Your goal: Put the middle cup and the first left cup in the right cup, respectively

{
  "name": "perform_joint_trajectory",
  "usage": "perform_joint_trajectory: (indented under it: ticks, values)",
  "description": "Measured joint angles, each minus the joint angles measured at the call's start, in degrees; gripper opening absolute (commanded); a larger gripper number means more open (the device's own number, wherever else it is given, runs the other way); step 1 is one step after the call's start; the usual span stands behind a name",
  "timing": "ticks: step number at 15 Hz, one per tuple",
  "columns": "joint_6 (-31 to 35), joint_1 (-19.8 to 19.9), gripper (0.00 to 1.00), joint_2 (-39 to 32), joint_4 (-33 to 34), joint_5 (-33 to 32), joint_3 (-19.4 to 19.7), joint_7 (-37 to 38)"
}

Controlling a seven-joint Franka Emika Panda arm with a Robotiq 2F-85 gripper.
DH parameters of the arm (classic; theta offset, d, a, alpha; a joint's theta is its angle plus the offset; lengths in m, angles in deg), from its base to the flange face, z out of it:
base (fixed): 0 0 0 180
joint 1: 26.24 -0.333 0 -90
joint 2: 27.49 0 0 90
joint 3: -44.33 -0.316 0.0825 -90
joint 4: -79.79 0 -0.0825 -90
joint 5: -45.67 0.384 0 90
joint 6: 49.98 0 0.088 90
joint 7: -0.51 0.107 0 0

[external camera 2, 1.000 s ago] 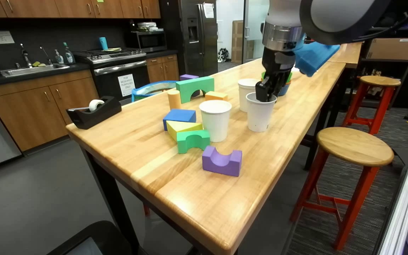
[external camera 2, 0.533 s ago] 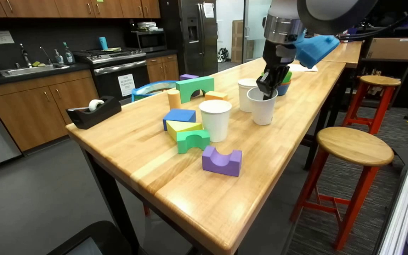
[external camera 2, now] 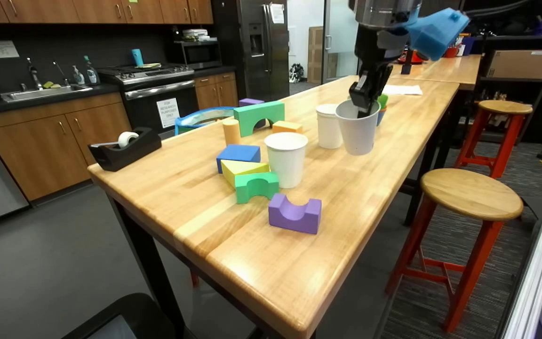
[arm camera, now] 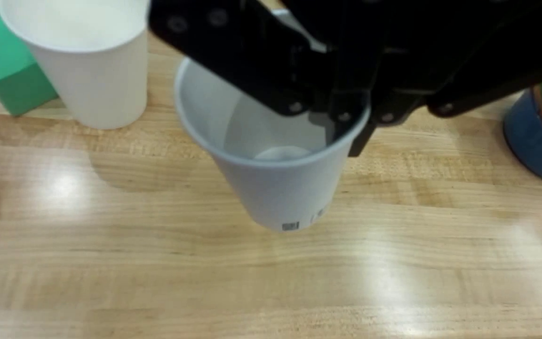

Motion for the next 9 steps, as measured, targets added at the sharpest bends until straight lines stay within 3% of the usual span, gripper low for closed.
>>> perform_joint_trajectory:
  ticks: [4, 9]
  values:
    - [-5.27, -2.78, 0.0, 8.27, -0.03, 1.64, -0.05, -1.65]
    - [-4.19, -3.42, 0.0, 16.33, 0.07, 2.27, 0.38, -2.43]
